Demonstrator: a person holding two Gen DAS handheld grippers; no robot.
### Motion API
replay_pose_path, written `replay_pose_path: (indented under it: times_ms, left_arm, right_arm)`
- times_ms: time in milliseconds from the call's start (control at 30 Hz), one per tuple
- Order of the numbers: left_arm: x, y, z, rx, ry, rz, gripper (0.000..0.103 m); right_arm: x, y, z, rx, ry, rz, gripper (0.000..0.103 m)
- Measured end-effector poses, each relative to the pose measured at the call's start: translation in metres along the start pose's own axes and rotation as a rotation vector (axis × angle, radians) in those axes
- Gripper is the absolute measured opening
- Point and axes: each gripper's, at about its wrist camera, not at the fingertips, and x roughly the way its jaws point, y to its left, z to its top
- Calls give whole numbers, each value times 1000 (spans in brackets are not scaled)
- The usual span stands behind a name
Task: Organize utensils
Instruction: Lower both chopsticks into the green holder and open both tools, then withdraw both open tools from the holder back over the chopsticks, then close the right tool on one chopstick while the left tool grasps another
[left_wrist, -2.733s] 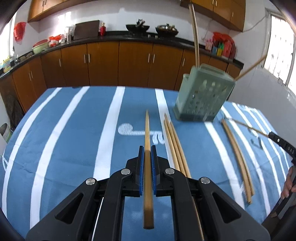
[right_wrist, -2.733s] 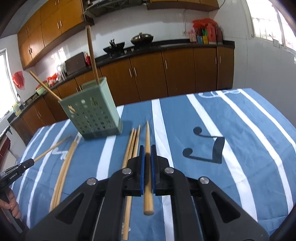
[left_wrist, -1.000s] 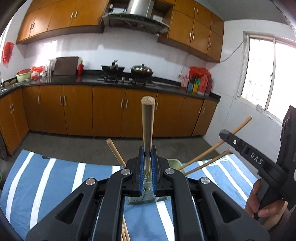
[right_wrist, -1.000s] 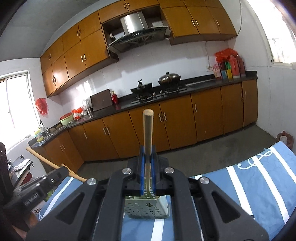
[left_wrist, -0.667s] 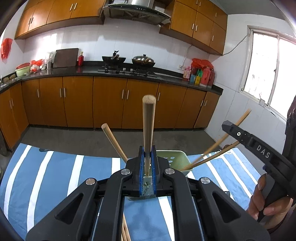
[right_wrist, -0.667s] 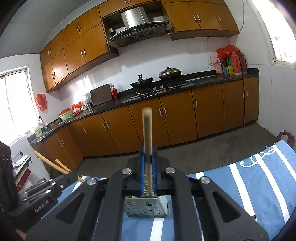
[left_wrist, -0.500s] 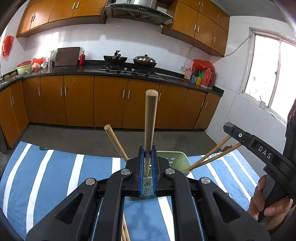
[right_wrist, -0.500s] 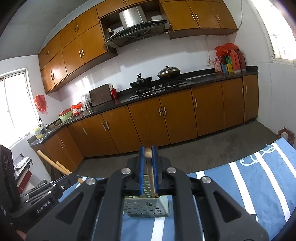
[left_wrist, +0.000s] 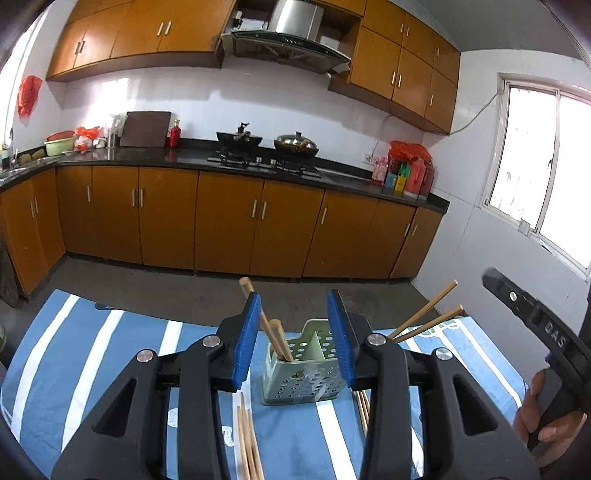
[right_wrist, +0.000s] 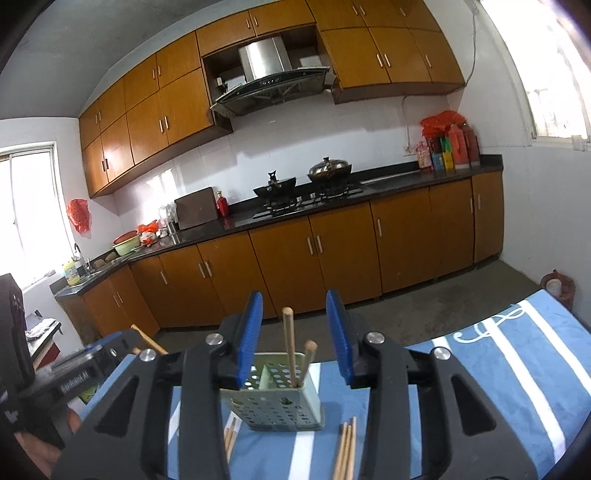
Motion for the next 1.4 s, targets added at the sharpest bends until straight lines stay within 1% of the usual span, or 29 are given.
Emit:
replay_pose_path:
  times_ms: [100, 167, 267, 400, 433, 533, 600, 633, 700, 800, 867, 933, 1100, 1133, 1200, 1267, 1333, 1400]
  left_arm:
    - [-17, 5, -2, -12, -21, 3, 38]
    - [-30, 12, -9, -19, -28, 10, 38]
    - [-44, 23, -28, -13, -13, 43, 38]
    - [-48, 41, -69, 15, 51, 116, 38]
    - [-47, 46, -84, 24, 78, 133, 38]
    - [-40, 54, -119, 52, 147, 175, 38]
    - [-37, 58, -140, 56, 189, 191, 38]
    - [-35, 61, -152, 43, 217, 191, 38]
    - [-34, 66, -166, 16, 250, 179, 38]
    - [-33, 68, -178, -13, 277, 165, 38]
    - [-32, 67, -183, -21, 288, 156, 38]
    - [-32, 65, -189, -18, 296, 148, 38]
    - [-29, 61, -196, -17, 311, 122, 38]
    - [-28, 59, -198, -16, 316, 116, 38]
    - [-25, 56, -200, -7, 327, 106, 38]
    - [-23, 53, -203, -2, 337, 97, 38]
    - [-21, 50, -206, 3, 348, 85, 38]
    - [-18, 47, -209, 13, 359, 75, 35]
  right_arm:
    - [-16, -10, -10, 1, 5, -25, 39]
    - [-24, -20, -24, 5, 30, -50, 39]
    - [-26, -36, -57, 11, 110, -93, 39]
    - [-10, -54, -115, 37, 278, -120, 38]
    - [-7, -56, -129, 45, 322, -119, 38]
    - [5, -56, -174, 71, 452, -96, 33]
    - [5, -52, -193, 76, 495, -86, 29]
    - [6, -49, -203, 75, 517, -84, 27]
    - [10, -41, -212, 62, 541, -85, 25]
    - [13, -37, -220, 33, 565, -99, 22]
    - [13, -40, -225, 22, 579, -110, 19]
    - [15, -40, -228, 22, 590, -114, 19]
    - [18, -35, -229, -8, 584, -125, 18]
    - [19, -34, -230, -17, 583, -129, 16]
    - [21, -32, -230, -49, 581, -155, 8]
    - [23, -36, -228, -44, 573, -191, 8]
    - [26, -46, -226, -7, 562, -238, 8]
    - [27, -54, -224, 32, 558, -252, 8]
